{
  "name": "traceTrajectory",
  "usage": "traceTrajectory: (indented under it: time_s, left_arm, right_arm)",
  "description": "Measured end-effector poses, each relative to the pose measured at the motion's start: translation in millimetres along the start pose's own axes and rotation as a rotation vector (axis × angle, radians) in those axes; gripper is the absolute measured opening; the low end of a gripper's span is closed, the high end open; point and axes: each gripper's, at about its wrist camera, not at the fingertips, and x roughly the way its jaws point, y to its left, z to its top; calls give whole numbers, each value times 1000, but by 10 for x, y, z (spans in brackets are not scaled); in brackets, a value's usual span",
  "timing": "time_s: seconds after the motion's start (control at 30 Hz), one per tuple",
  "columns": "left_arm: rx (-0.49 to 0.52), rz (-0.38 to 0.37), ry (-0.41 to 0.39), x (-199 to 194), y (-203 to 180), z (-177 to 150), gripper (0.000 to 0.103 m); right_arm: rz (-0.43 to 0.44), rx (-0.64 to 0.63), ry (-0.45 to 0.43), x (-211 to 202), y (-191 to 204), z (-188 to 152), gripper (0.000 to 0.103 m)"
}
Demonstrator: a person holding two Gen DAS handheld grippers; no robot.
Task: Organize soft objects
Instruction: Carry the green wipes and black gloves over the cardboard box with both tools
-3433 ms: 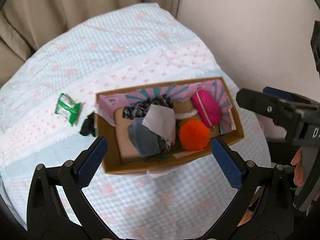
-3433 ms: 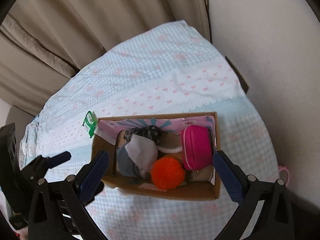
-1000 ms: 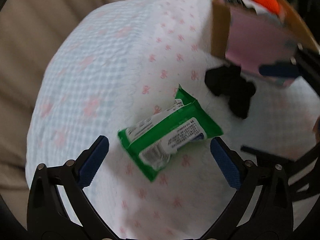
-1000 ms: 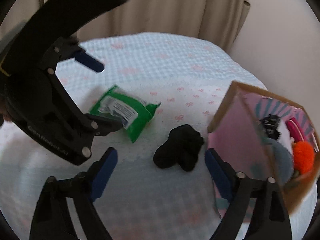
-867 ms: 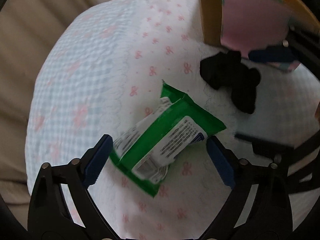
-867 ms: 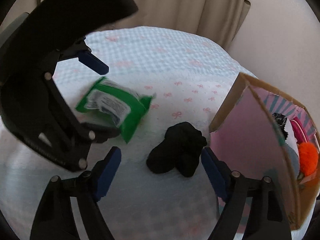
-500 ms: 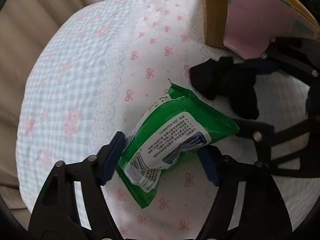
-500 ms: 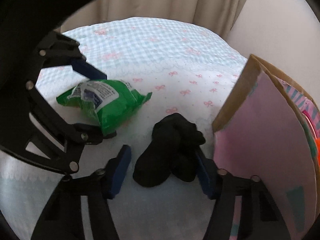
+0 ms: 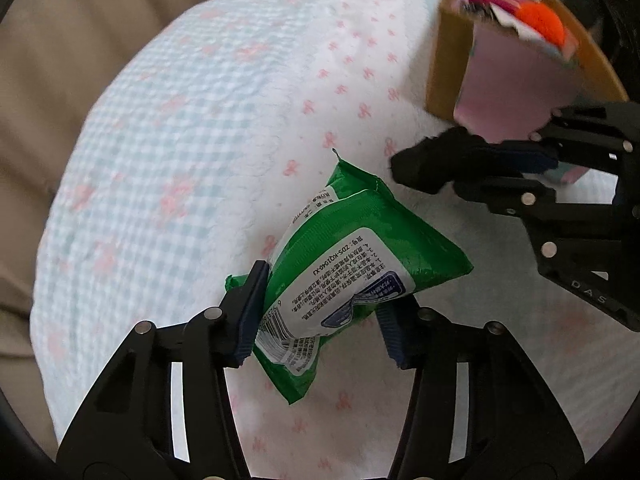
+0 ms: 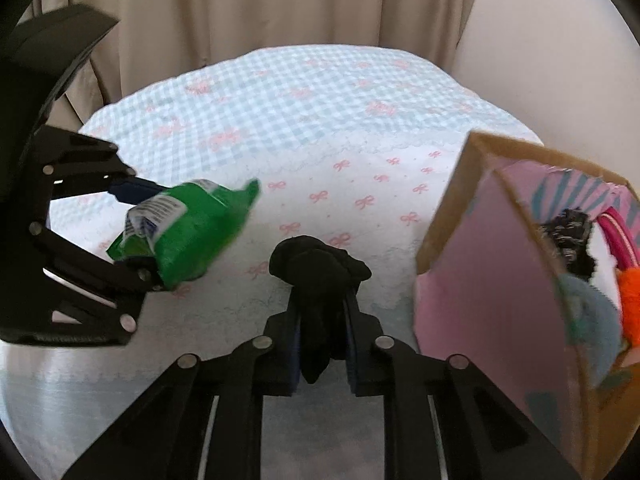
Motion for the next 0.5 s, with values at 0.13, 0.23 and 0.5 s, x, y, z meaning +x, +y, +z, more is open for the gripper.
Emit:
traceTrajectory:
  time_s: [0.13, 0.23, 0.5]
  left_arm:
    - [-68, 7, -16, -402, 45, 34, 47]
    - [-112, 20, -37, -823, 28, 104, 47]
    - [-225, 69, -111, -1959, -167, 475, 47]
  right_arm:
    - [11, 12, -9, -323, -23, 62, 16]
    - [24, 22, -15, -674, -69, 147, 16]
    - [58, 39, -63, -1913, -313, 362, 16]
